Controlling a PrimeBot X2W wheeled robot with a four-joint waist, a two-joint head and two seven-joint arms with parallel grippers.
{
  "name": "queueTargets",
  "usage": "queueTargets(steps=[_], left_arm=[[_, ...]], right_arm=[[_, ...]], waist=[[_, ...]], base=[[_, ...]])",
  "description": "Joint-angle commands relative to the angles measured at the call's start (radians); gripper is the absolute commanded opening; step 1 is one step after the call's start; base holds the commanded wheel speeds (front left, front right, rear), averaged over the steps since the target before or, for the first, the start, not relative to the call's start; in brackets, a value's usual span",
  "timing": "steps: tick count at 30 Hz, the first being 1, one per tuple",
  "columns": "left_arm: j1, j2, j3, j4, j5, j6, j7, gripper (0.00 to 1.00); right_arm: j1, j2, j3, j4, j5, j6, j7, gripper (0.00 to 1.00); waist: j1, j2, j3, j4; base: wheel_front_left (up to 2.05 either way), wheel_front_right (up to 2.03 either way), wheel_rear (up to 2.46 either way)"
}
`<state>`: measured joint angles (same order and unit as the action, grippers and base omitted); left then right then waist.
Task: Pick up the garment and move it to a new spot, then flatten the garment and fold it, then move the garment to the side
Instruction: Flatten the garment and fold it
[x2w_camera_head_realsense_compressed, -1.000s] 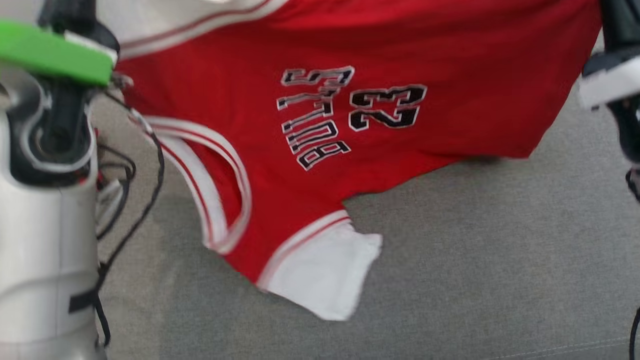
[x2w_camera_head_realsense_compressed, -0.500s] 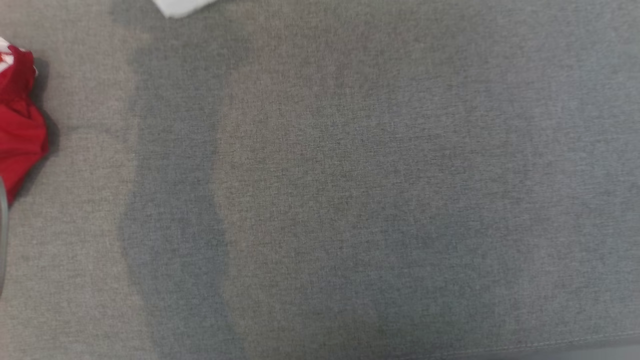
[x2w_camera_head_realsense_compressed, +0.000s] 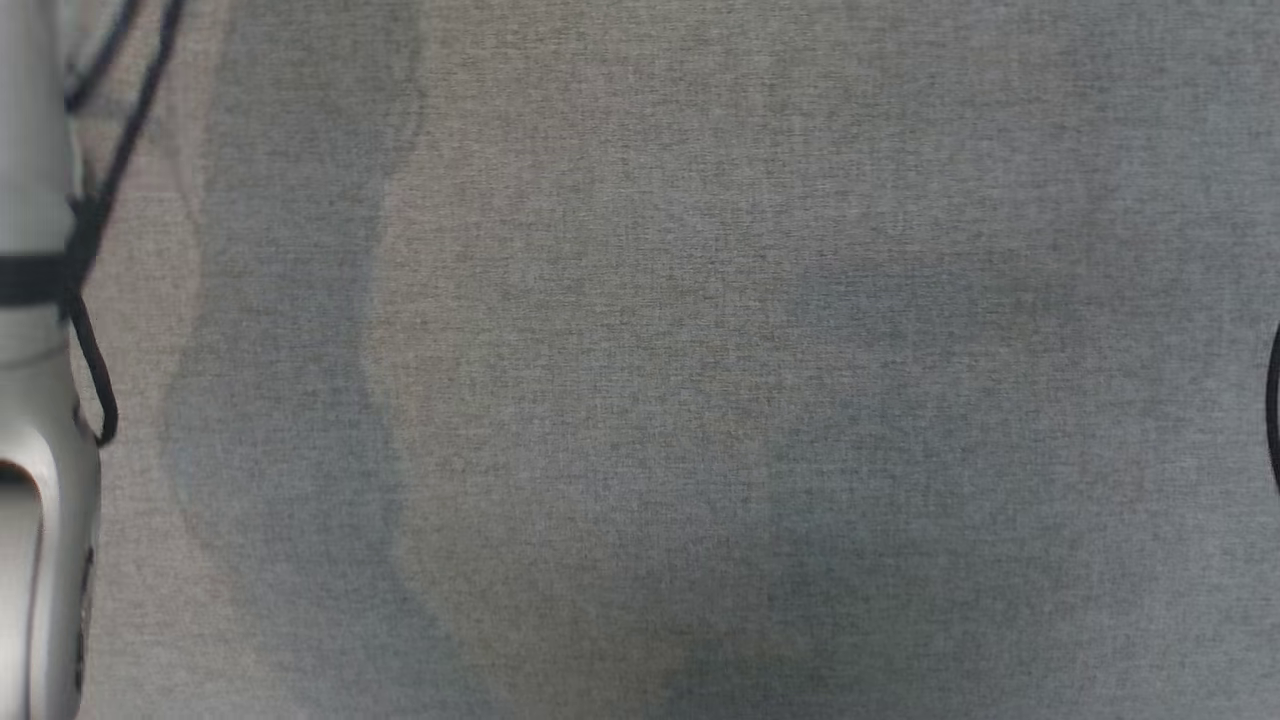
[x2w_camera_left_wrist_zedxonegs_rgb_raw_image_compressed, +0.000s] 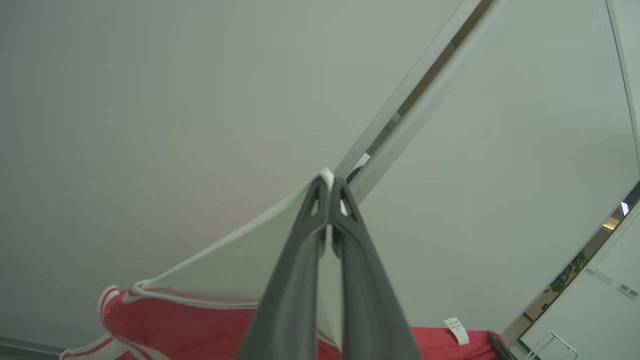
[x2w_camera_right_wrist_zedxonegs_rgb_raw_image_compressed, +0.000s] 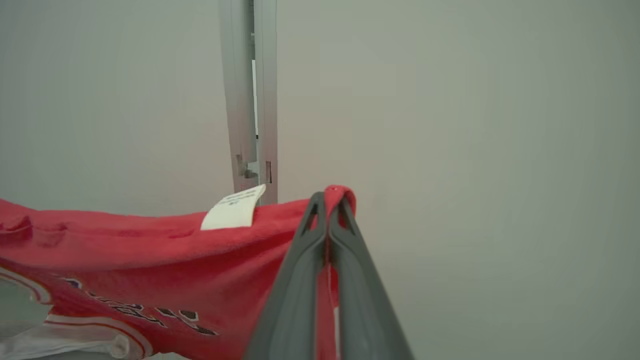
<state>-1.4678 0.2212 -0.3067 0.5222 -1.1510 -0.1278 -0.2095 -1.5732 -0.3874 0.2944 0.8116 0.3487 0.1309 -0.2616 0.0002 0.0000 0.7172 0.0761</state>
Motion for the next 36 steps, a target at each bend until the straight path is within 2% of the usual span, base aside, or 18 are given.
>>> queueTargets(steps=[1,7,13,16,25,31,36], left_arm=[[0.063,0.024,-0.012,-0.031,-0.025,-0.004,-0.013,0.00],[0.441,0.095,-0.068,-0.184,-0.121,-0.003,-0.049,0.00],[0.829,0.142,-0.056,-0.264,-0.190,-0.003,-0.057,0.00],[0.983,0.143,-0.026,-0.265,-0.204,-0.003,-0.057,0.00],[1.324,0.048,0.070,-0.303,-0.160,-0.002,-0.057,0.00],[1.447,0.004,0.084,-0.335,-0.064,-0.001,-0.057,0.00],[1.512,-0.019,0.094,-0.355,0.021,0.007,-0.057,0.00]], right_arm=[[0.049,-0.004,-0.012,-0.025,0.007,0.000,-0.004,0.00],[0.384,0.009,-0.114,-0.172,0.041,0.000,-0.004,0.00],[0.766,0.031,-0.229,-0.343,0.054,0.000,-0.004,0.00],[0.912,0.050,-0.258,-0.403,0.057,-0.001,-0.004,0.00],[1.252,0.087,-0.328,-0.530,0.024,-0.001,-0.004,0.00],[1.443,0.105,-0.392,-0.611,-0.012,-0.002,-0.004,0.00],[1.550,0.115,-0.404,-0.648,-0.052,-0.001,-0.004,0.00]], waist=[[-0.0002,0.0000,-0.030,0.026],[-0.0002,0.0000,-0.204,0.021],[-0.0002,0.0000,-0.396,0.009],[-0.0002,0.0000,-0.457,-0.005],[-0.0002,0.0000,-0.563,-0.019],[-0.0002,0.0000,-0.608,-0.008],[-0.0002,0.0000,-0.626,-0.014]], base=[[0.00,0.00,0.00],[0.00,0.00,0.00],[0.00,0.00,0.00],[0.00,0.00,0.00],[0.00,0.00,0.00],[0.00,0.00,0.00],[0.00,0.00,0.00]])
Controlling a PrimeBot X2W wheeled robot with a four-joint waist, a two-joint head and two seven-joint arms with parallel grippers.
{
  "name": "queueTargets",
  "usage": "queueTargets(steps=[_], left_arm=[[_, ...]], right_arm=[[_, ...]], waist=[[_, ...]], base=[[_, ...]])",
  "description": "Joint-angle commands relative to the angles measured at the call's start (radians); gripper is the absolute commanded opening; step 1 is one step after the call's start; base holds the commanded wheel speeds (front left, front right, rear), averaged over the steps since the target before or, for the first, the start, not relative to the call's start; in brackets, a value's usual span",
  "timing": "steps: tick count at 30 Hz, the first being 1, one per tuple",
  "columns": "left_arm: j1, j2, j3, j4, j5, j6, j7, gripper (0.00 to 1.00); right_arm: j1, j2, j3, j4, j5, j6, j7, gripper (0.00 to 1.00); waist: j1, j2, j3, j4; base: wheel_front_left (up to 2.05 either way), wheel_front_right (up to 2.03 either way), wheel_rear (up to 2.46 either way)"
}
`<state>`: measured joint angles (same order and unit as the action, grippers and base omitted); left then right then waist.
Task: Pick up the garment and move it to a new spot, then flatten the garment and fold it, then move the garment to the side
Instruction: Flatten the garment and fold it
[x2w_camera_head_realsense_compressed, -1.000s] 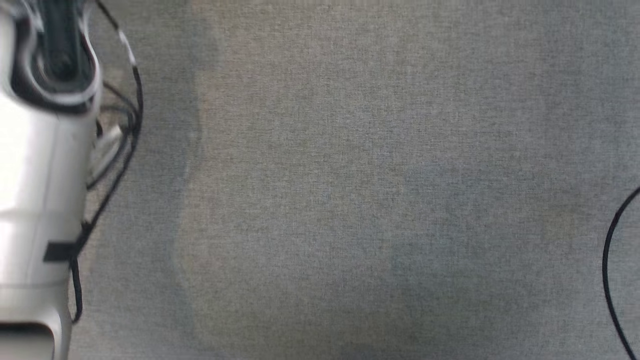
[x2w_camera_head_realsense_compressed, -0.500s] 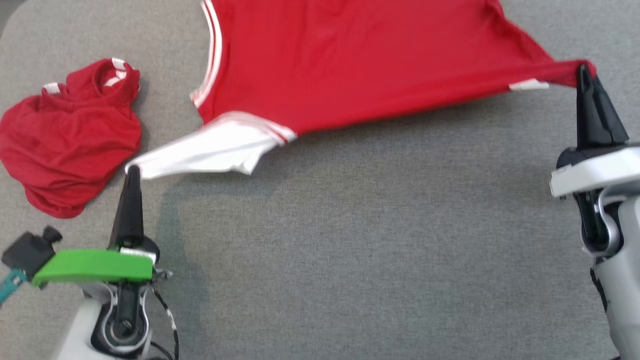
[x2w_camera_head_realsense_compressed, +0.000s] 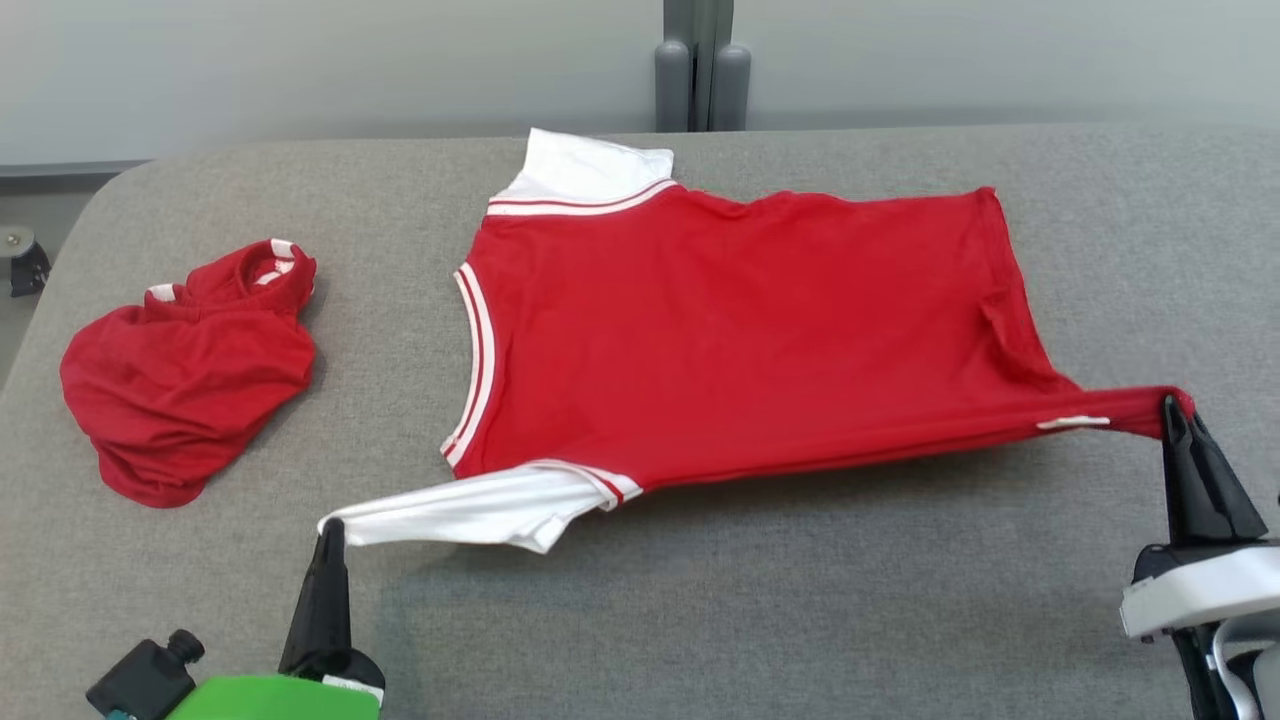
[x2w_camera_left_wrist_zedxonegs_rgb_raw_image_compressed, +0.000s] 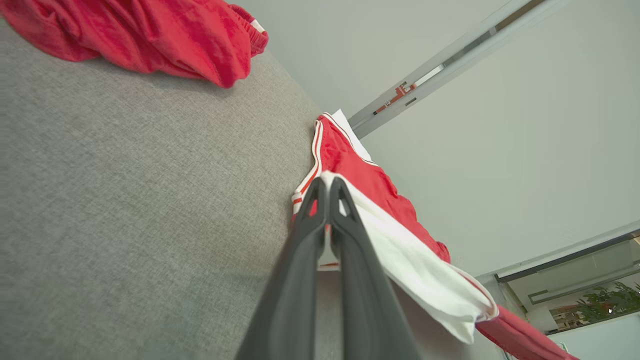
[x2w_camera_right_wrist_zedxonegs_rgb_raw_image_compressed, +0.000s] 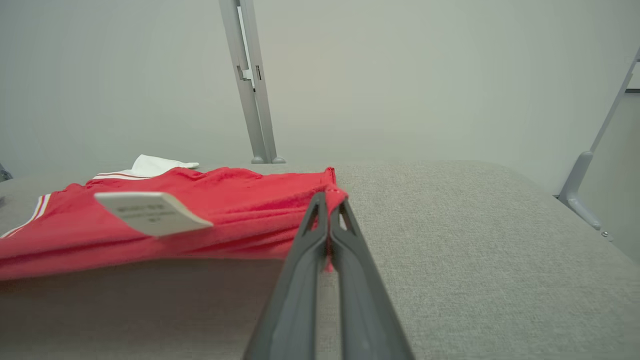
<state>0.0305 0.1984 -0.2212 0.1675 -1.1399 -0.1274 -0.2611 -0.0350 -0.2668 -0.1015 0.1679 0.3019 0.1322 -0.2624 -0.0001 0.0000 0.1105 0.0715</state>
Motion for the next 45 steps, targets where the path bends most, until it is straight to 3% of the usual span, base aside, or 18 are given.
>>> queueTargets(steps=[1,8,16,26,32,33,34,35,36,37,45], left_arm=[[0.024,0.001,0.005,-0.004,0.023,0.013,-0.006,0.00],[0.024,-0.004,-0.014,-0.014,0.064,0.062,0.002,0.00],[-0.101,-0.020,-0.026,0.005,0.084,0.103,0.027,0.00],[-0.330,-0.035,-0.052,0.121,0.121,0.117,0.068,0.00],[-0.463,-0.031,-0.073,0.213,0.151,0.092,0.070,0.00],[-0.478,-0.032,-0.077,0.226,0.157,0.087,0.068,0.00],[-0.494,-0.035,-0.082,0.244,0.161,0.081,0.065,0.15],[-0.505,-0.035,-0.087,0.258,0.167,0.074,0.066,0.43],[-0.520,-0.031,-0.100,0.272,0.185,0.063,0.064,0.82],[-0.529,-0.023,-0.114,0.282,0.202,0.055,0.060,1.00],[-0.449,-0.006,-0.135,0.268,0.294,0.029,0.004,1.00]], right_arm=[[0.026,-0.002,-0.009,-0.005,-0.007,-0.003,-0.003,0.00],[0.047,0.010,-0.003,0.050,-0.028,-0.003,-0.003,0.00],[-0.061,0.008,0.033,0.169,-0.033,-0.002,-0.003,0.00],[-0.255,-0.003,0.063,0.285,-0.075,-0.002,-0.003,0.00],[-0.348,-0.018,0.088,0.340,-0.100,-0.002,-0.003,0.00],[-0.358,-0.018,0.090,0.346,-0.102,-0.002,-0.003,0.05],[-0.368,-0.018,0.091,0.354,-0.102,-0.002,-0.003,0.40],[-0.373,-0.019,0.091,0.359,-0.105,-0.002,-0.003,1.00],[-0.382,-0.019,0.086,0.359,-0.106,-0.002,-0.003,1.00],[-0.387,-0.015,0.081,0.354,-0.103,-0.002,-0.003,1.00],[-0.307,0.003,0.031,0.259,-0.110,-0.002,-0.003,1.00]], waist=[[0.0001,0.0000,-0.022,-0.011],[0.0001,0.0000,-0.024,-0.009],[0.0001,0.0000,0.032,0.002],[0.0001,0.0000,0.158,0.010],[0.0001,0.0000,0.221,0.006],[0.0001,0.0000,0.226,0.006],[0.0001,0.0000,0.230,0.006],[0.0001,0.0000,0.233,0.006],[0.0001,0.0000,0.235,0.005],[0.0001,0.0000,0.235,0.005],[0.0001,0.0000,0.198,0.006]], base=[[0.00,0.00,0.00],[0.00,0.00,0.00],[0.00,0.00,0.00],[0.00,0.00,0.00],[0.00,0.00,0.00],[0.00,0.00,0.00],[0.00,0.00,0.00],[0.00,0.00,0.00],[0.00,0.00,0.00],[0.00,0.00,0.00],[0.00,0.00,0.00]])
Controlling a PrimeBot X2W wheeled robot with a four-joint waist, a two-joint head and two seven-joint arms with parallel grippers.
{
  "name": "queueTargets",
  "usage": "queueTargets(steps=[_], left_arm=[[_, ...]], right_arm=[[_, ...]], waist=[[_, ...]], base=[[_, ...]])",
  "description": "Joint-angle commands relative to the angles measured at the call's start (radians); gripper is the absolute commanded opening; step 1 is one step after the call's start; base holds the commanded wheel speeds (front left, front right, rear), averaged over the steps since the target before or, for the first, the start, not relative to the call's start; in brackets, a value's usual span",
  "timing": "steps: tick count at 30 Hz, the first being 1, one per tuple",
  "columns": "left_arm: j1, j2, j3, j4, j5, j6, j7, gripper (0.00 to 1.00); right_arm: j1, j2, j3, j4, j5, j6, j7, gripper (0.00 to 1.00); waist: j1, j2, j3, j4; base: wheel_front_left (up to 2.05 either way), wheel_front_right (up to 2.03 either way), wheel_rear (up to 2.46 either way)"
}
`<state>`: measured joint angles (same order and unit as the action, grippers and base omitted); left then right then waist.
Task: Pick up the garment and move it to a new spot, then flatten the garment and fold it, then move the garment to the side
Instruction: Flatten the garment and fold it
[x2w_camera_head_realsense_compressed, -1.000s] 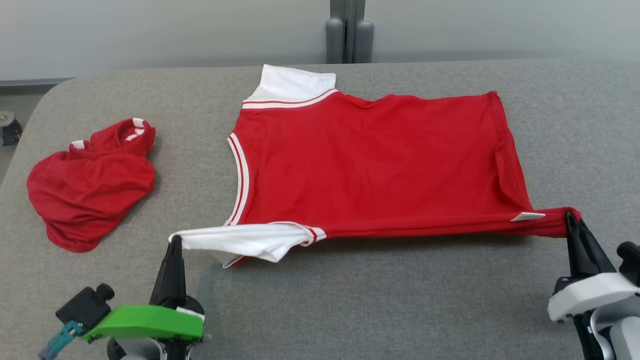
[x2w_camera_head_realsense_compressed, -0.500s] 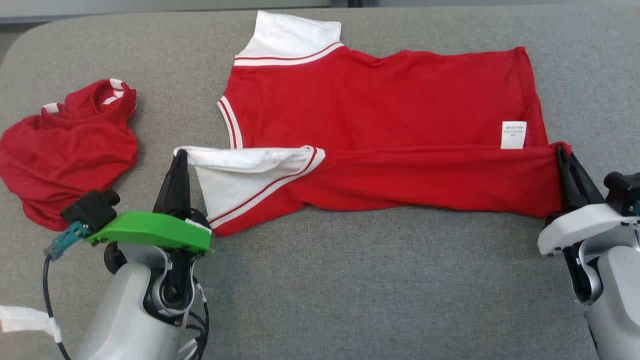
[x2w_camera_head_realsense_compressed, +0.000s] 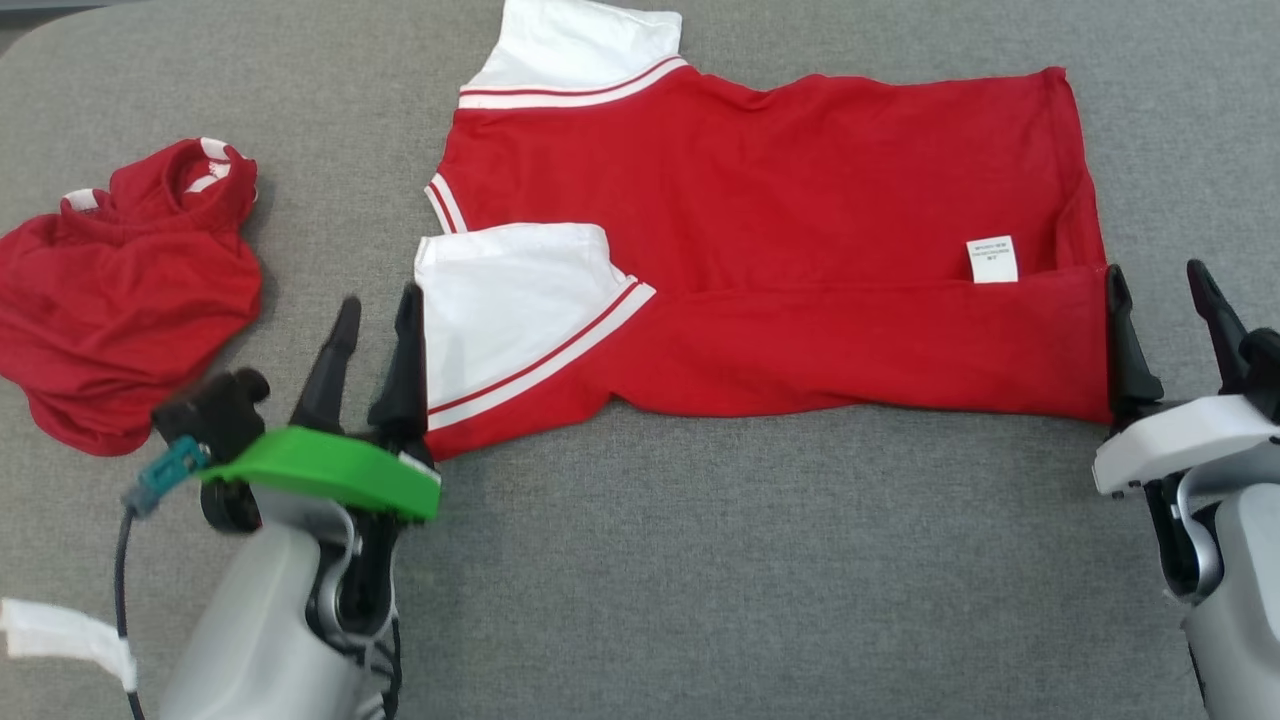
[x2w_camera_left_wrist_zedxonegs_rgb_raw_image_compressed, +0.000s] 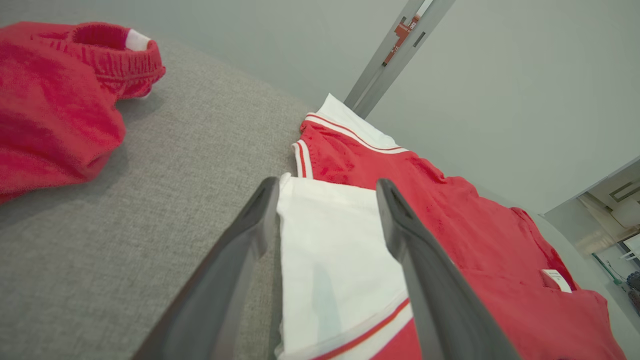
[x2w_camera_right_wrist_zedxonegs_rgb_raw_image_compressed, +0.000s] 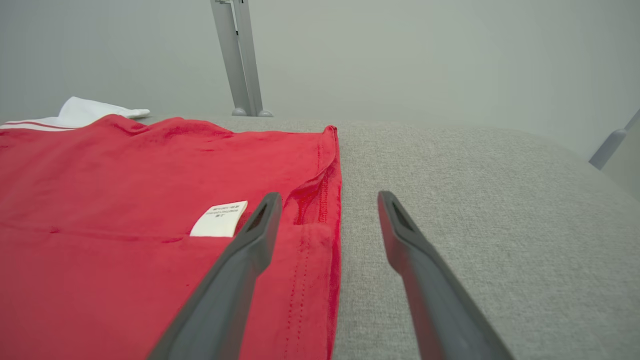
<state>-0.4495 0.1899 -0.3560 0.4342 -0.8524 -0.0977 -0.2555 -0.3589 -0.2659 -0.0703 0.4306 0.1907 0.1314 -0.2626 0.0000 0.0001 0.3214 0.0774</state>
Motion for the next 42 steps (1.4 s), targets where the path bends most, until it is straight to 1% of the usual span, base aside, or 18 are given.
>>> queueTargets(steps=[1,5,8,11,15,16,17,18,24,25,26,27,28,29,33,37,42], left_arm=[[0.060,0.004,-0.001,-0.013,0.012,0.004,-0.003,1.00],[0.182,0.017,-0.030,-0.057,0.022,0.023,0.012,1.00],[0.233,0.022,-0.043,-0.066,0.011,0.047,0.039,1.00],[0.233,0.024,-0.039,-0.054,0.009,0.061,0.048,1.00],[0.189,0.025,-0.049,-0.014,0.022,0.054,0.057,1.00],[0.182,0.024,-0.055,-0.001,0.022,0.051,0.067,0.55],[0.178,0.023,-0.059,0.007,0.022,0.046,0.070,0.30],[0.173,0.023,-0.064,0.014,0.024,0.041,0.071,0.00],[0.174,0.043,-0.084,0.038,0.050,0.025,0.054,0.00],[0.175,0.046,-0.086,0.038,0.055,0.023,0.050,0.00],[0.177,0.047,-0.090,0.040,0.061,0.021,0.046,0.00],[0.179,0.049,-0.089,0.039,0.065,0.022,0.040,0.00],[0.181,0.050,-0.088,0.039,0.066,0.020,0.036,0.00],[0.184,0.052,-0.089,0.038,0.068,0.018,0.033,0.00],[0.201,0.071,-0.105,0.030,0.091,0.011,0.022,0.00],[0.232,0.094,-0.110,0.002,0.106,0.011,0.014,0.00],[0.295,0.111,-0.138,-0.049,0.108,-0.005,0.015,0.00]], right_arm=[[0.033,0.003,-0.007,-0.019,0.000,-0.001,-0.003,1.00],[0.095,0.011,-0.021,-0.062,0.004,-0.001,-0.003,1.00],[0.123,0.020,-0.028,-0.079,0.010,-0.001,-0.003,1.00],[0.135,0.029,-0.020,-0.072,0.010,-0.001,-0.003,1.00],[0.117,0.036,0.002,-0.024,0.017,-0.001,-0.003,1.00],[0.105,0.038,0.008,-0.005,0.023,-0.001,-0.003,1.00],[0.097,0.039,0.012,0.010,0.027,-0.001,-0.003,1.00],[0.087,0.039,0.019,0.030,0.031,-0.001,-0.003,1.00],[0.052,0.026,0.055,0.142,0.079,-0.001,-0.003,1.00],[0.053,0.024,0.059,0.154,0.087,-0.001,-0.003,0.85],[0.059,0.023,0.066,0.165,0.098,-0.001,-0.003,0.61],[0.063,0.022,0.072,0.172,0.107,-0.001,-0.003,0.41],[0.072,0.018,0.080,0.178,0.121,-0.001,-0.003,0.17],[0.079,0.014,0.089,0.182,0.135,-0.001,-0.003,0.00],[0.108,-0.017,0.112,0.179,0.180,-0.002,-0.003,0.00],[0.139,-0.052,0.123,0.143,0.202,-0.002,-0.003,0.00],[0.215,-0.092,0.112,0.085,0.233,-0.002,-0.003,0.00]], waist=[[0.0000,-0.0001,-0.021,0.000],[0.0000,-0.0001,-0.039,-0.003],[0.0000,-0.0001,-0.043,-0.004],[0.0000,-0.0001,-0.035,-0.007],[0.0000,-0.0001,-0.022,-0.015],[0.0000,-0.0001,-0.019,-0.017],[0.0000,-0.0001,-0.018,-0.019],[0.0000,-0.0001,-0.018,-0.021],[0.0000,-0.0001,-0.031,-0.018],[0.0000,-0.0001,-0.035,-0.014],[0.0000,-0.0001,-0.039,-0.008],[0.0000,-0.0001,-0.042,-0.005],[0.0000,-0.0001,-0.045,-0.002],[0.0000,-0.0001,-0.048,0.000],[0.0000,-0.0001,-0.064,0.011],[0.0000,-0.0001,-0.079,0.015],[0.0000,-0.0001,-0.100,0.026]], base=[[0.00,0.00,0.00],[0.00,0.00,0.00],[0.00,0.00,0.00],[0.00,0.00,0.00],[0.00,0.00,0.00],[0.00,0.00,0.00],[0.00,0.00,0.00],[0.00,0.00,0.00],[0.00,0.00,0.00],[0.00,0.00,0.00],[0.00,0.00,0.00],[0.00,0.00,0.00],[0.00,0.00,0.00],[0.00,0.00,0.00],[0.00,0.00,0.00],[0.00,0.00,0.00],[0.00,0.00,0.00]])
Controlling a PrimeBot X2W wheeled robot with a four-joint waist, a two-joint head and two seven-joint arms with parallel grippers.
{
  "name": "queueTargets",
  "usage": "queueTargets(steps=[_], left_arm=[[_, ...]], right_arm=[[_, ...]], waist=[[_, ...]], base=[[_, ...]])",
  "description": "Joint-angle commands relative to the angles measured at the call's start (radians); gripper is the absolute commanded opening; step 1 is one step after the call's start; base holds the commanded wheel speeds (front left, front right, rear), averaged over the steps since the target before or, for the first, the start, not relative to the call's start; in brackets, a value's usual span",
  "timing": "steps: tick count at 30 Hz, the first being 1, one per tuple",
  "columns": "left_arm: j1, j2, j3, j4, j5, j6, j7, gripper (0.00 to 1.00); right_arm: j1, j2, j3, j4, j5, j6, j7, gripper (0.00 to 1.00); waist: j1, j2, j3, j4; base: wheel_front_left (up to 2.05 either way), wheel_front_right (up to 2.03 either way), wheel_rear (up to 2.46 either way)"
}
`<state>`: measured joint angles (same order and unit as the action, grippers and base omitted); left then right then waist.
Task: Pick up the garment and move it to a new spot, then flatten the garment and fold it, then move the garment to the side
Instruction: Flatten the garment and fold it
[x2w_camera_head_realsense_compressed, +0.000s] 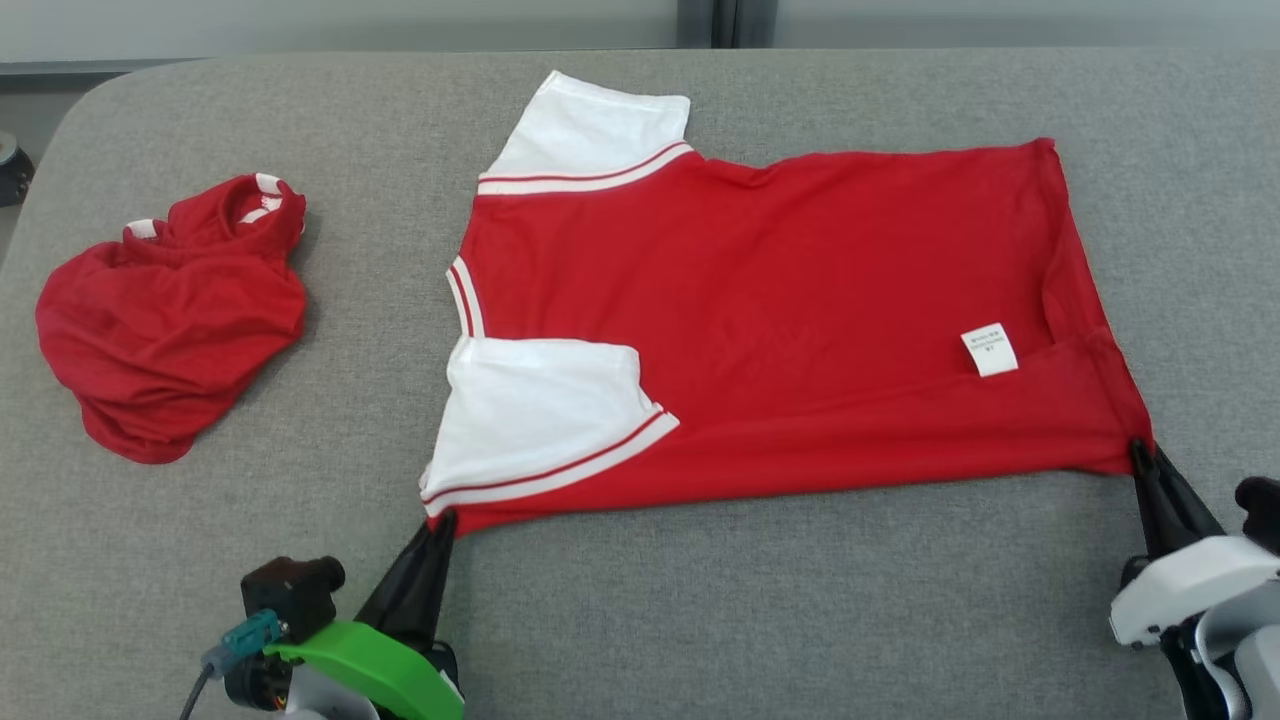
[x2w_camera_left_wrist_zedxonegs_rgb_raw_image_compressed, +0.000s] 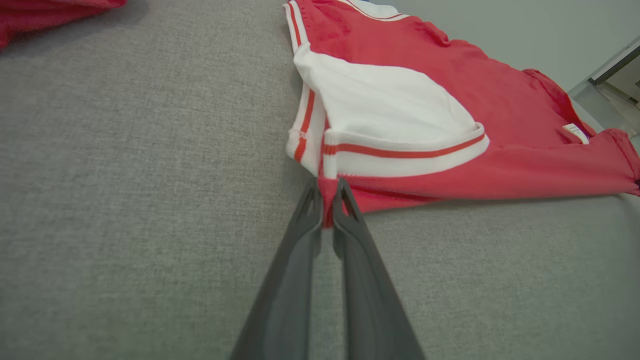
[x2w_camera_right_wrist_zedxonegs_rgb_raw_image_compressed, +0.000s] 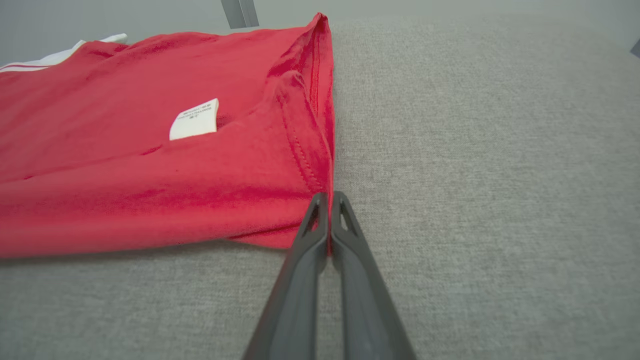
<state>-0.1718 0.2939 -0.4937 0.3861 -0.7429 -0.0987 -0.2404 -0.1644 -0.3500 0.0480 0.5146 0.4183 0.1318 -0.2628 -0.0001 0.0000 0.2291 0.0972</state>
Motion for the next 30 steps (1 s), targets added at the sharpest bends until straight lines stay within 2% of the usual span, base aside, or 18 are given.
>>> queueTargets(steps=[1,8,11,17,18,19,20,22,23,24,30], left_arm=[[0.028,0.008,-0.005,-0.010,-0.004,-0.005,0.001,0.00],[0.109,0.002,-0.025,-0.053,0.003,0.016,-0.005,0.00],[0.140,0.018,-0.042,-0.074,0.024,0.052,0.022,0.00],[0.169,0.040,-0.054,-0.126,0.021,0.078,0.071,0.00],[0.168,0.040,-0.054,-0.131,0.020,0.081,0.074,0.00],[0.163,0.042,-0.054,-0.135,0.021,0.086,0.080,0.00],[0.160,0.042,-0.054,-0.139,0.020,0.090,0.084,0.18],[0.150,0.042,-0.057,-0.144,0.023,0.102,0.101,0.42],[0.144,0.044,-0.059,-0.150,0.030,0.112,0.109,0.66],[0.137,0.045,-0.062,-0.157,0.036,0.119,0.117,1.00],[0.104,0.063,-0.057,-0.288,0.045,0.150,0.158,1.00]], right_arm=[[0.042,-0.011,-0.005,-0.007,0.014,-0.002,-0.003,0.00],[0.215,-0.024,-0.041,-0.091,0.024,-0.002,-0.003,0.00],[0.276,-0.017,-0.063,-0.139,0.009,-0.002,-0.003,0.00],[0.327,0.003,-0.094,-0.180,-0.012,-0.002,0.004,0.00],[0.328,0.006,-0.097,-0.183,-0.016,-0.002,0.004,0.30],[0.328,0.011,-0.105,-0.186,-0.022,-0.002,0.004,0.88],[0.327,0.015,-0.110,-0.188,-0.026,-0.002,0.004,1.00],[0.324,0.022,-0.115,-0.197,-0.039,-0.002,0.005,1.00],[0.320,0.027,-0.120,-0.205,-0.040,-0.002,0.005,1.00],[0.316,0.031,-0.124,-0.212,-0.040,-0.002,0.005,1.00],[0.300,0.033,-0.137,-0.281,-0.062,-0.002,0.002,1.00]], waist=[[0.0001,0.0000,-0.011,0.009],[0.0001,0.0000,-0.035,0.023],[0.0001,0.0000,-0.036,0.024],[0.0001,0.0000,-0.034,0.017],[0.0001,0.0000,-0.035,0.017],[0.0001,0.0000,-0.036,0.017],[0.0001,0.0000,-0.038,0.017],[0.0001,0.0000,-0.040,0.017],[0.0001,0.0000,-0.041,0.018],[0.0001,0.0000,-0.041,0.018],[0.0001,0.0000,-0.042,0.014]], base=[[0.00,0.00,0.00],[0.00,0.00,0.00],[0.00,0.00,0.00],[0.00,0.00,0.00],[0.00,0.00,0.00],[0.00,0.00,0.00],[0.00,0.00,0.00],[0.00,0.00,0.00],[0.00,0.00,0.00],[0.00,0.00,0.00],[0.00,0.00,0.00]])
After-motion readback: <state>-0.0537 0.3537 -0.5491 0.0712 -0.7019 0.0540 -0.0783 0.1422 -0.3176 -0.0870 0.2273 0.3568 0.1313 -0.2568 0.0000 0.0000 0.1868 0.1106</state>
